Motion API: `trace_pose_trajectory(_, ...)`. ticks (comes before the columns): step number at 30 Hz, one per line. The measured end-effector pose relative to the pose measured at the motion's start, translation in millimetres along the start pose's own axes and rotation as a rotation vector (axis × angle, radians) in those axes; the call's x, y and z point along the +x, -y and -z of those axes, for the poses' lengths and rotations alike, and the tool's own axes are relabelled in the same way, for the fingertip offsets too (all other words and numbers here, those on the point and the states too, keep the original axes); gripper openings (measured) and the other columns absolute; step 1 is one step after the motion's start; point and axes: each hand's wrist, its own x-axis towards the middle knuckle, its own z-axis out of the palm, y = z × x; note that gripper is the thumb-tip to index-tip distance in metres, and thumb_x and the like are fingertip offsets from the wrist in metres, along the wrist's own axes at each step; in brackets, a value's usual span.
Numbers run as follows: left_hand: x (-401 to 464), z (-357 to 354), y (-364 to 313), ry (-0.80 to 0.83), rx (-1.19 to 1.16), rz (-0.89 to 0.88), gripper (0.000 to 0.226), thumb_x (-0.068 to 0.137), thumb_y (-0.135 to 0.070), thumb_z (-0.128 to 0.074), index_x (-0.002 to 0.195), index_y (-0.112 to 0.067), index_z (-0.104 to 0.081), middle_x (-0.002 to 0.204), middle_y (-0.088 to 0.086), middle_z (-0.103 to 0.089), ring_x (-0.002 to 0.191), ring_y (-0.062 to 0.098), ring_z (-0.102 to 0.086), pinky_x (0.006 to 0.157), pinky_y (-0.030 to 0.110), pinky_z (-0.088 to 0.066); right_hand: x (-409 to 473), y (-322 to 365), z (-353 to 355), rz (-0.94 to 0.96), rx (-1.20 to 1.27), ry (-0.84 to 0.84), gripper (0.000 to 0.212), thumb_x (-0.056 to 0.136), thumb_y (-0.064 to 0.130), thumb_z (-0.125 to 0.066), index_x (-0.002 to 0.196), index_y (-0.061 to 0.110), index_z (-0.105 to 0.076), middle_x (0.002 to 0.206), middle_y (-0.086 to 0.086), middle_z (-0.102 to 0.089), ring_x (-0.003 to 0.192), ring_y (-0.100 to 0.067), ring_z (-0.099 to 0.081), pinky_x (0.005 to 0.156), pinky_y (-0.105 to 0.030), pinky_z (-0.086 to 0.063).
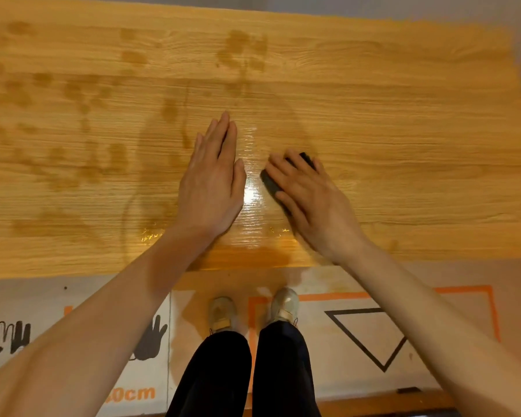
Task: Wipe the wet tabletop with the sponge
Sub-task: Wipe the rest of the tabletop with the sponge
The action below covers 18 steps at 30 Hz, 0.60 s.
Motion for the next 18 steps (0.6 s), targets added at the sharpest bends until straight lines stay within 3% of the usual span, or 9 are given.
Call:
trace_pose_trajectory(4,-23.3,8.8,9.1,0.019,0.02,-0.034,0.057,0.108,-0.025,-0.034,0.158,0.001,-0.026,0.168,0.015,-0.019,0.157,0.027,-0.015,0.127,0.032,-0.002,-17.4,-58.5,29.7,-0.536,-0.016,-0.237,0.046,0.103,0.022,-0.032,0.147,0.009,-0.037,0.156,-0.008,-0.031,0.148,-0.024,-0.018,0.122,-0.045,-0.012)
trace_pose_trajectory(6,-40.9,11.5,12.5,0.034,0.021,-0.049,0.057,0.108,-0.026,-0.033,0.159,-0.001,-0.025,0.168,0.013,-0.019,0.157,0.025,-0.014,0.128,0.031,-0.001,-20.6,-48.2,23.2,-0.716,-0.054,-0.331,0.046,0.103,0.019,-0.03,0.147,0.005,-0.035,0.156,-0.012,-0.029,0.147,-0.029,-0.018,0.121,-0.046,-0.01)
trace_pose_trajectory(8,-53.0,10.8,14.7,0.045,0.026,-0.059,0.058,0.108,-0.028,-0.031,0.159,-0.002,-0.023,0.169,0.012,-0.017,0.157,0.024,-0.012,0.129,0.033,-0.002,-11.8,-6.8,2.8,-0.716,-0.076,-0.378,0.045,0.104,0.018,-0.032,0.147,0.004,-0.036,0.155,-0.013,-0.031,0.147,-0.03,-0.021,0.122,-0.045,-0.009)
trace_pose_trajectory(12,-56.3,8.2,14.6,0.048,0.071,-0.045,0.058,0.11,-0.031,-0.026,0.16,-0.003,-0.022,0.17,0.01,-0.015,0.158,0.022,-0.01,0.129,0.036,-0.005,-0.5,76.9,-45.8,-0.373,-0.101,-0.23,0.045,0.102,0.019,-0.034,0.145,0.006,-0.04,0.153,-0.011,-0.037,0.145,-0.027,-0.027,0.121,-0.044,-0.014)
trace_pose_trajectory(14,-56.2,8.4,13.4,0.057,0.073,-0.047,0.058,0.11,-0.031,-0.024,0.16,-0.003,-0.021,0.17,0.01,-0.015,0.158,0.022,-0.009,0.128,0.033,-0.002,-7.7,70.8,-39.3,-0.246,-0.063,-0.156,0.046,0.103,0.023,-0.033,0.145,0.008,-0.041,0.153,-0.008,-0.036,0.146,-0.024,-0.026,0.12,-0.043,-0.015)
trace_pose_trajectory(16,-56.7,8.7,14.1,0.057,0.081,-0.048,0.058,0.109,-0.032,-0.023,0.16,-0.003,-0.021,0.17,0.011,-0.015,0.158,0.022,-0.009,0.127,0.031,0.0,-26.8,39.1,-21.1,-0.274,-0.062,-0.152,0.045,0.104,0.025,-0.034,0.146,0.009,-0.04,0.154,-0.006,-0.034,0.146,-0.021,-0.024,0.121,-0.041,-0.012)
trace_pose_trajectory(18,-56.5,8.8,14.2,0.051,0.09,-0.056,0.059,0.109,-0.031,-0.022,0.16,-0.002,-0.02,0.17,0.012,-0.015,0.158,0.023,-0.01,0.128,0.031,0.0,-51.1,-2.0,1.6,-0.483,-0.073,-0.217,0.047,0.104,0.025,-0.031,0.148,0.01,-0.036,0.156,-0.005,-0.03,0.148,-0.021,-0.018,0.122,-0.038,-0.007)
